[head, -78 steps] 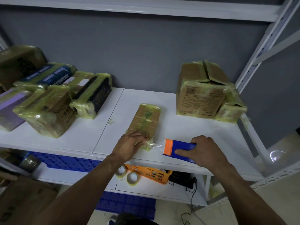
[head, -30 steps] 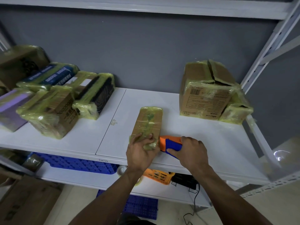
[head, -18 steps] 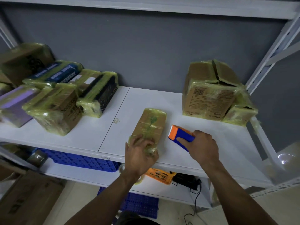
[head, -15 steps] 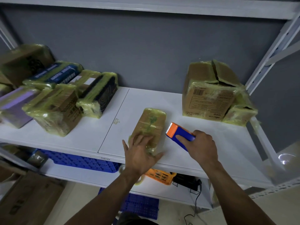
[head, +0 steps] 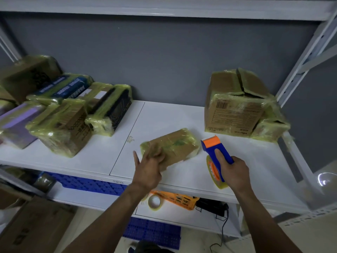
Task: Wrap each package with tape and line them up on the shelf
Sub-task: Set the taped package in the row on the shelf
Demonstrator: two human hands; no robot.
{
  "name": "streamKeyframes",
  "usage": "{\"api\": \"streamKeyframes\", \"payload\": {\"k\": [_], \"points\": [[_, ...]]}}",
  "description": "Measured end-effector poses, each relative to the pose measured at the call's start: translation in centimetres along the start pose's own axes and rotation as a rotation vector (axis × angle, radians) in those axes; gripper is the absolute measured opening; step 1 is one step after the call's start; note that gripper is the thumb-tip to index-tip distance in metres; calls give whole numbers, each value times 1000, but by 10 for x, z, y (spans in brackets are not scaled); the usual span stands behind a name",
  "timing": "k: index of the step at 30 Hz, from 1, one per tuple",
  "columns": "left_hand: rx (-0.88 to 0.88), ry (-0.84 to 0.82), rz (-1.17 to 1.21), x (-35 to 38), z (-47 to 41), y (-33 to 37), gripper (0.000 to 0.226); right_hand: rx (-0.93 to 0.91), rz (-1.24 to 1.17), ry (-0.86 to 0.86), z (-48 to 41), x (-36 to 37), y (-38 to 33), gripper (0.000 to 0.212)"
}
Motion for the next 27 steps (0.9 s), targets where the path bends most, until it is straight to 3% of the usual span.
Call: {"api": "streamKeyframes", "payload": {"k": [4, 6, 10, 14, 17, 19, 22, 25, 27], "points": [[-39, 4, -163, -21, -16, -15, 88, 15, -27, 7, -1, -1, 4, 64], [-71, 75, -163, -26, -20, -14, 80, 28, -39, 6, -1, -1, 6, 64], [3, 192, 62, -13, -18, 30, 51, 30, -27, 0, -4, -1, 4, 64], [-28, 105, -4, 16, -23, 71, 71, 20, -5, 7, -4, 0, 4, 62], [-11, 169, -9, 25, -22, 74, 41, 18, 11, 17, 0, 0, 5, 62], [7, 214, 27, 25, -14, 71, 35, -6, 24, 21, 3, 3, 4, 62], [46, 292, 53, 25, -2, 61, 42, -41, 51, 9, 7, 8, 1, 63], [39, 235, 14, 23, 6, 52, 69, -52, 64, 37, 10, 12, 0, 63], [15, 259, 1, 21, 6, 52, 65, -55, 69, 48, 9, 14, -2, 63]]}}
Point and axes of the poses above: each hand's wrist, its own z-axis away from the middle knuckle, its own x-axis out of the palm, y = z × x, the point moved 1 cm from there along -z, towards the middle knuckle
